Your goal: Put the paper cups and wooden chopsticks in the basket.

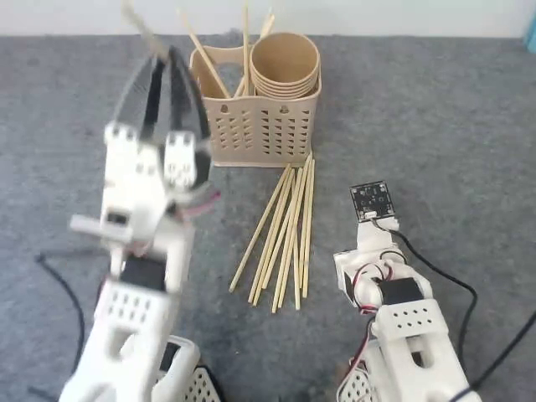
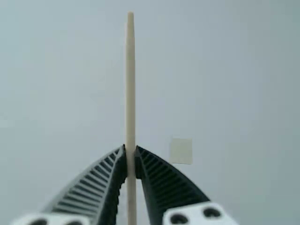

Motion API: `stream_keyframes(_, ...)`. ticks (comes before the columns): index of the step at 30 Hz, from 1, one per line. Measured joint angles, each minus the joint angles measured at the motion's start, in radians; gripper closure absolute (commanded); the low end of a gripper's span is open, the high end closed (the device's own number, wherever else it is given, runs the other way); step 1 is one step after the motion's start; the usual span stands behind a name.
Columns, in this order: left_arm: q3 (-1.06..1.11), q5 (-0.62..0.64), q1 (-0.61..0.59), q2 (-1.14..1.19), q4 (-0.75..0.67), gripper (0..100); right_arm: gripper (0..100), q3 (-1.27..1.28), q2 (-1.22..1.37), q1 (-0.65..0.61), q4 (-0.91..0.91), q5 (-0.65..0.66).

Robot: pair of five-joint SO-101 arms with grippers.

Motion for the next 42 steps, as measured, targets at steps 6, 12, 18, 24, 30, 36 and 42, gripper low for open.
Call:
stream_keyframes(6, -0.256, 0.000, -0.032, 0.416, -0.049, 99, 98.7, 0.000, 0.000, 0.000, 0.000, 0.000)
stream_keyframes(12, -0.451, 0.000, -0.046, 0.772, -0.049, 99, 98.7, 0.000, 0.000, 0.000, 0.000, 0.021)
stream_keyframes(18, -0.580, 0.000, -0.089, 1.005, -0.049, 99, 98.7, 0.000, 0.000, 0.000, -0.008, 0.061)
stream_keyframes(24, -0.568, -0.025, -0.126, 1.022, 0.002, 83, 98.7, 0.000, 0.000, 0.000, -0.029, 0.063)
stream_keyframes(30, -0.535, -0.083, -0.143, 1.022, 0.170, 80, 98.7, 0.000, 0.000, 0.000, -0.029, 0.063)
stream_keyframes(36, -0.535, -0.083, -0.170, 0.887, 0.419, 88, 98.7, 0.000, 0.000, 0.000, -0.029, 0.063)
stream_keyframes(42, -0.535, -0.083, -0.169, 0.600, 0.891, 95, 98.7, 0.000, 0.000, 0.000, -0.029, 0.063)
